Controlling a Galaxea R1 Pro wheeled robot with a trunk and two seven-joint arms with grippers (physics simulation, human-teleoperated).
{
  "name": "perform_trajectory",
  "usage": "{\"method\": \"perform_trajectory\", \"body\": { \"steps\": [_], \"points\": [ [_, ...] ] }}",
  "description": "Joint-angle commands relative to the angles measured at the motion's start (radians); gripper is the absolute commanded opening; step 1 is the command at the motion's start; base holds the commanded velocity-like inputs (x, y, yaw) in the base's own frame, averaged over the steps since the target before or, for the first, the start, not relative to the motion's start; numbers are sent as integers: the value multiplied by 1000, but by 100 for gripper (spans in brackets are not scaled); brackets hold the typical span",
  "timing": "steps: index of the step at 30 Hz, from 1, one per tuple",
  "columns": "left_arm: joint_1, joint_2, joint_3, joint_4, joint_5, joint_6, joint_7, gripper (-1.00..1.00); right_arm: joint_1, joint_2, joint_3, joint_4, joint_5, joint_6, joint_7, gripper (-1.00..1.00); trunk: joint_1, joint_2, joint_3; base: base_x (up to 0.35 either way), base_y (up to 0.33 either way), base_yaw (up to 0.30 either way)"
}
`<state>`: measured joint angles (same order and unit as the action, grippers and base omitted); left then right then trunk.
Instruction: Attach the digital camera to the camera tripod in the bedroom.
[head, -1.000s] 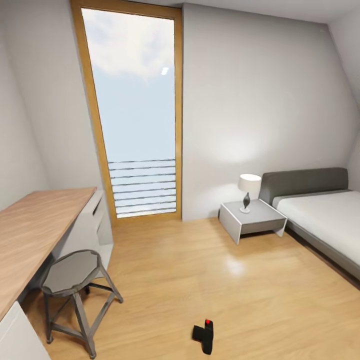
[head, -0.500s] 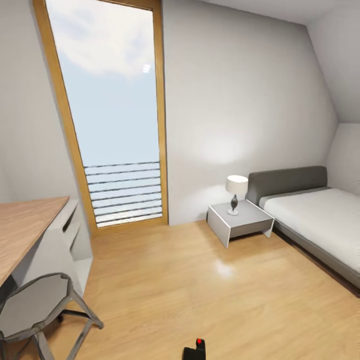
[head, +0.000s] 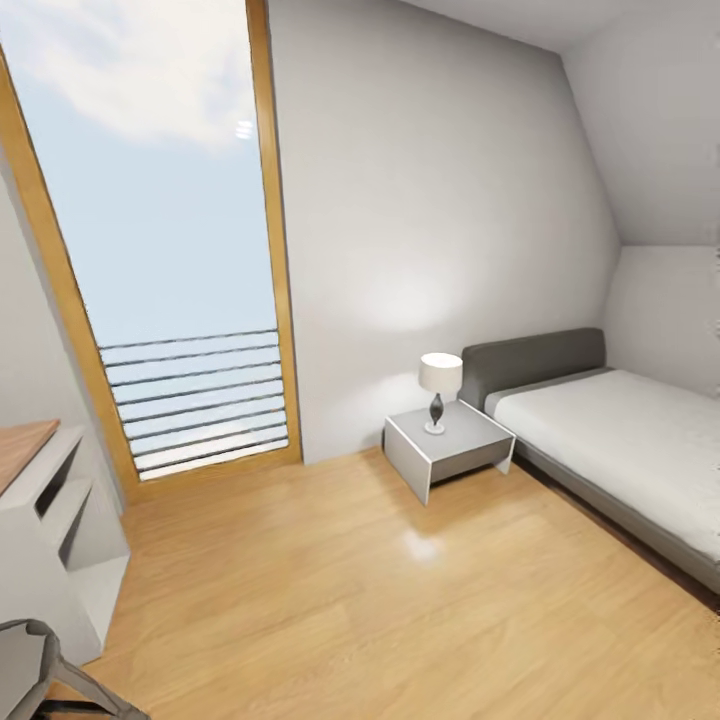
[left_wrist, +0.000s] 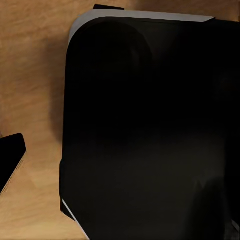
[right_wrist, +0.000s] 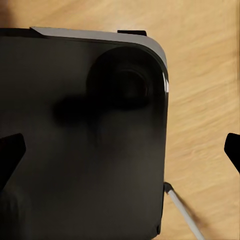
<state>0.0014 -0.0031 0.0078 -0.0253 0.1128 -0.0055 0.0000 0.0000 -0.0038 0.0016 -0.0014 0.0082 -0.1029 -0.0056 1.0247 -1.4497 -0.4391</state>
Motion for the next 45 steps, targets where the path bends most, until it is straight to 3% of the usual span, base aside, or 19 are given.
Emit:
{"method": "perform_trajectory", "body": {
  "steps": [1,11,22,38,45],
  "points": [
    [0,0,0,-1,10,-1,0,100,0,0,0,0,1,-3,-1,100,0,0,-1,135,0,-124],
    [0,-1,1,-1,16,-1,0,100,0,-1,2,0,1,-3,-1,100,0,0,-1,37,0,-34],
    [0,0,0,-1,56,-1,-1,100,0,-6,4,0,4,-3,-1,100,0,0,-1,26,0,-3],
    [0,0,-2,-1,65,-1,0,100,0,-5,6,0,5,-3,-1,100,0,0,-1,286,0,0],
    [0,0,-1,-1,65,-1,-1,100,0,-4,6,0,6,-3,-1,100,0,0,-1,82,0,0]
  ]
}}
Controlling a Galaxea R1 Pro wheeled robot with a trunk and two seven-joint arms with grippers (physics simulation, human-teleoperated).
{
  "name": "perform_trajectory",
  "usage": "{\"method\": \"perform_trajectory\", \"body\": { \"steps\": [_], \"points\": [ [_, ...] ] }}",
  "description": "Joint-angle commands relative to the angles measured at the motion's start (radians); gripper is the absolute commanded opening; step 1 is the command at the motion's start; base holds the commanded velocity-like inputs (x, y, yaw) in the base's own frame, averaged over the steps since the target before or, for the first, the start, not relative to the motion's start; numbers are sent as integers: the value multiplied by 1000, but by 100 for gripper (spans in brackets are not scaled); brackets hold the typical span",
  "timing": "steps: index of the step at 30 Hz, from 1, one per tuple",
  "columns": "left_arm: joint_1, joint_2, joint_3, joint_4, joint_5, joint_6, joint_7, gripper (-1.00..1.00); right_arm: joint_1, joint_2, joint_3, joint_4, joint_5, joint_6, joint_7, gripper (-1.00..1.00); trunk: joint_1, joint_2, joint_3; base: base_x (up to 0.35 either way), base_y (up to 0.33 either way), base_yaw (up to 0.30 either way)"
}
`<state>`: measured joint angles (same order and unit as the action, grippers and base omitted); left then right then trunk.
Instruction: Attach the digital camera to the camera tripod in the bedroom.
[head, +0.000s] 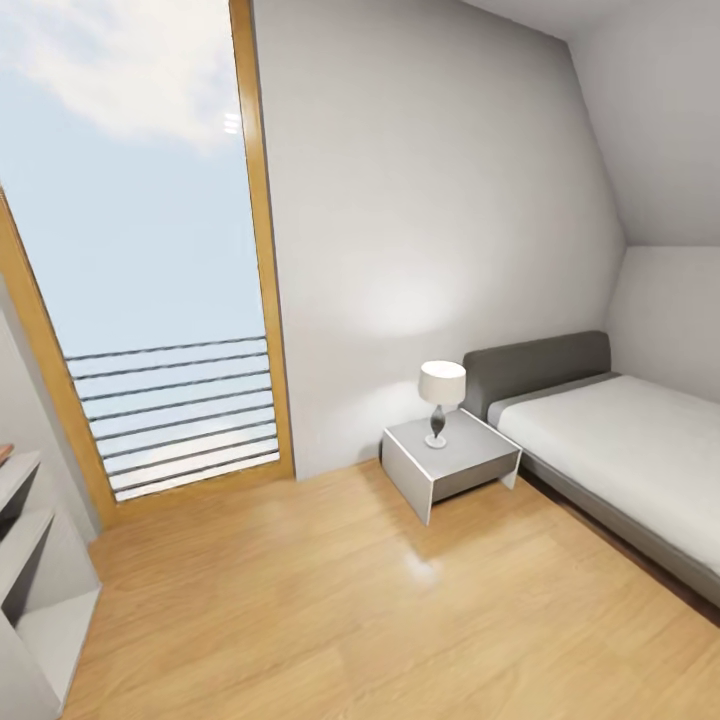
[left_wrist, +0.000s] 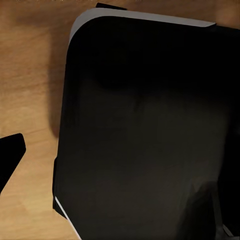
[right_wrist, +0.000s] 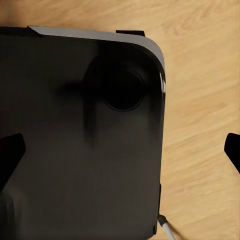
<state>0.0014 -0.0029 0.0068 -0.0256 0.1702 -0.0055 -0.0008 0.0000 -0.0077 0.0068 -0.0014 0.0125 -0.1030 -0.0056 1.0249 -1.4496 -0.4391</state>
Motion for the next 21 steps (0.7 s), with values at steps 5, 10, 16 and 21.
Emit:
{"method": "perform_trajectory", "body": {
  "steps": [5,10,16,21],
  "points": [
    [0,0,0,-1,8,-1,0,100,0,0,0,0,1,-3,-1,100,0,0,-1,39,-67,0],
    [0,0,-1,-1,8,-1,0,100,0,-1,1,0,1,-3,-1,100,0,0,-1,75,-199,0],
    [0,0,-1,-1,8,-1,0,100,0,-2,1,0,1,-3,-1,100,0,0,-1,89,-249,0],
    [0,0,-1,-1,8,-1,0,100,0,-3,1,0,1,-3,-1,100,0,0,-1,92,-260,0]
  ]
}}
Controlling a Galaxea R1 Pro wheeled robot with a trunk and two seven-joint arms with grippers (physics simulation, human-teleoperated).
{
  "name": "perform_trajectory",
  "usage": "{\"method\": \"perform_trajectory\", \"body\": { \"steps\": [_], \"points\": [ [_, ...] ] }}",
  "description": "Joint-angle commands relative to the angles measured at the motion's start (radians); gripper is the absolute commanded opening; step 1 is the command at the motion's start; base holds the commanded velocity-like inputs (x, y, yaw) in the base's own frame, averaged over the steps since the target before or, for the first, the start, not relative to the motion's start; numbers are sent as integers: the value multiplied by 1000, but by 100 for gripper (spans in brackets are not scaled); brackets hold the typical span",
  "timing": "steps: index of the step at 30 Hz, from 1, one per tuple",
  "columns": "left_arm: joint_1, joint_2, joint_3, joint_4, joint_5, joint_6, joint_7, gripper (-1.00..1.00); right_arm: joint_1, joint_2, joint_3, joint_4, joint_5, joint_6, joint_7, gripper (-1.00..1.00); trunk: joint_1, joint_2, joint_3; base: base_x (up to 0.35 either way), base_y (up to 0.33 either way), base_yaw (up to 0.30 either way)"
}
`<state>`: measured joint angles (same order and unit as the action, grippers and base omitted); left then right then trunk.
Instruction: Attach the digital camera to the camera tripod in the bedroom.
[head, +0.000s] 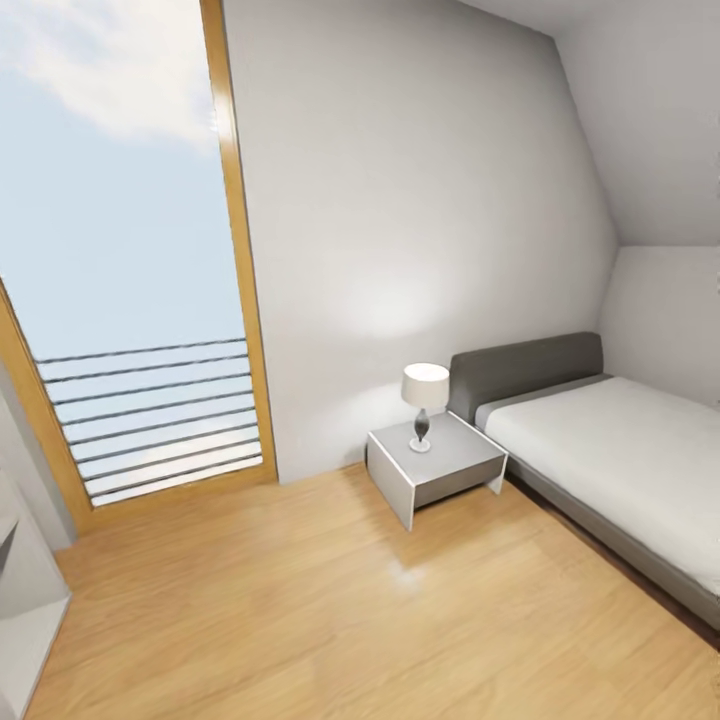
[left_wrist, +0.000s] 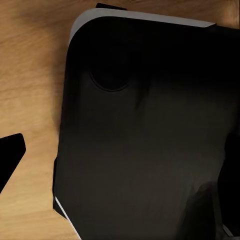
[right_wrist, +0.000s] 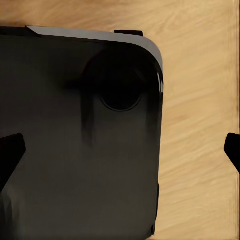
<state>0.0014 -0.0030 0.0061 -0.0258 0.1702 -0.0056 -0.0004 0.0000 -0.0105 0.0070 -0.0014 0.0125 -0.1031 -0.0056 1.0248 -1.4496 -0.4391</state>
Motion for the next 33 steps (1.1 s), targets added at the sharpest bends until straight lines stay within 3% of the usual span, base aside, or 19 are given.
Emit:
{"method": "perform_trajectory", "body": {
  "steps": [1,15,25,33],
  "points": [
    [0,0,0,-1,8,-1,0,100,0,0,1,0,1,-3,-1,100,0,0,-1,92,-262,0],
    [0,0,0,-1,8,-1,0,100,0,1,1,0,1,-1,0,100,0,0,-1,93,-263,0],
    [0,1,2,-4,9,-29,-1,100,0,0,3,0,5,-2,0,100,0,0,-1,-11,0,0],
    [0,1,3,-5,9,-40,-1,100,0,0,4,0,5,-3,-1,100,0,0,-1,-189,0,0]
  ]
}}
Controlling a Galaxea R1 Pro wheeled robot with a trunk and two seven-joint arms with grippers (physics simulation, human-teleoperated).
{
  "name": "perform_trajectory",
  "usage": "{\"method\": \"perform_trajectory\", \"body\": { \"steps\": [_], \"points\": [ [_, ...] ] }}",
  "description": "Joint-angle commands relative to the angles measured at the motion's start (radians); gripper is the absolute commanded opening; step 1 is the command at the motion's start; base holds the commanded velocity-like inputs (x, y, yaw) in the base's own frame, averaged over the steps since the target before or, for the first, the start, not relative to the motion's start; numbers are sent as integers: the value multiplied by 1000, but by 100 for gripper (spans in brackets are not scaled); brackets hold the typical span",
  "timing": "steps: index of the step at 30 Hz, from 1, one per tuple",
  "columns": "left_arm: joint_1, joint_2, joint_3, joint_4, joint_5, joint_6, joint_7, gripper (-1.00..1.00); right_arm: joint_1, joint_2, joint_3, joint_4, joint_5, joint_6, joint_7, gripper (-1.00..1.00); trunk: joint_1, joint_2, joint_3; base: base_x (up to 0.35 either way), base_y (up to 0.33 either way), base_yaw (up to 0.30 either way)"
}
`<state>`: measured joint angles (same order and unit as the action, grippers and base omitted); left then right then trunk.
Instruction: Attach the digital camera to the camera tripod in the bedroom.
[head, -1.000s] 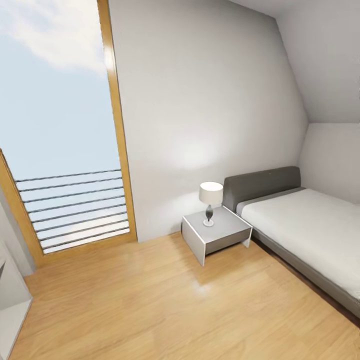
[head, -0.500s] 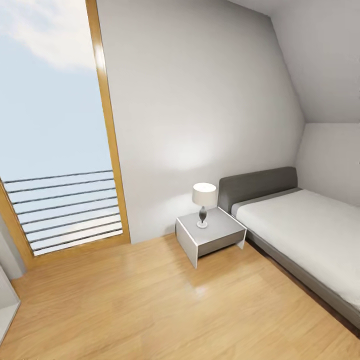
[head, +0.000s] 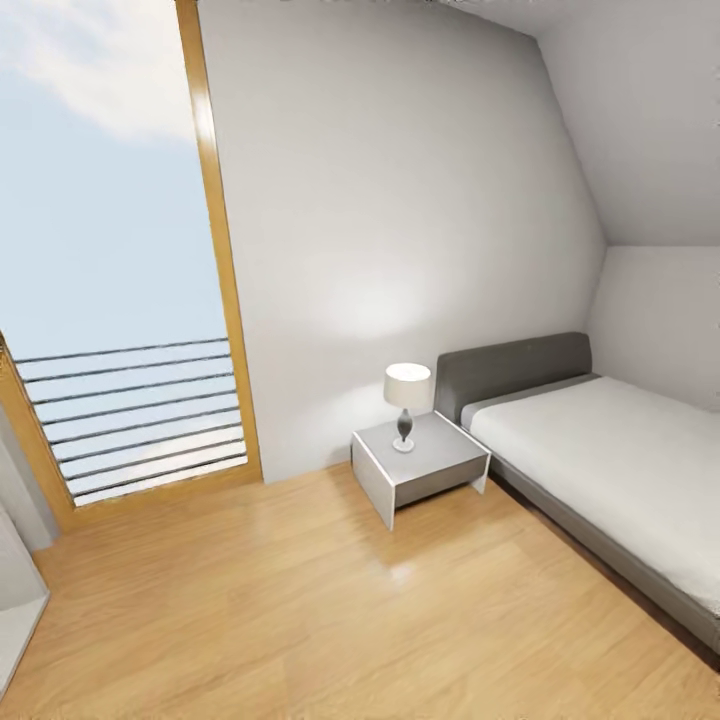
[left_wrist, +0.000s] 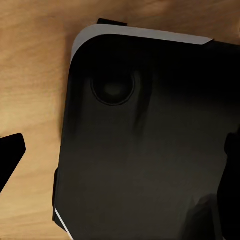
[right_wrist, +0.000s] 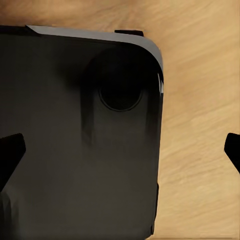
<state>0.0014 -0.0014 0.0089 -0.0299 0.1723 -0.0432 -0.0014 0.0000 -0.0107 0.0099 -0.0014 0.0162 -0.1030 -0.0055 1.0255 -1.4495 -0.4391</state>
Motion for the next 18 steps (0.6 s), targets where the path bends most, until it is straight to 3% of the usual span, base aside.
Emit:
{"method": "perform_trajectory", "body": {
  "steps": [1,8,18],
  "points": [
    [0,0,0,-1,7,-2,0,100,0,0,1,0,2,-3,-1,100,0,-1,-1,-278,0,0],
    [0,0,0,-1,7,-4,0,100,0,0,1,0,2,-3,-1,100,0,-1,-1,-233,0,0],
    [0,0,0,-1,7,-4,0,100,0,0,1,0,2,-3,-1,100,0,-1,-1,-49,0,0]
  ]
}}
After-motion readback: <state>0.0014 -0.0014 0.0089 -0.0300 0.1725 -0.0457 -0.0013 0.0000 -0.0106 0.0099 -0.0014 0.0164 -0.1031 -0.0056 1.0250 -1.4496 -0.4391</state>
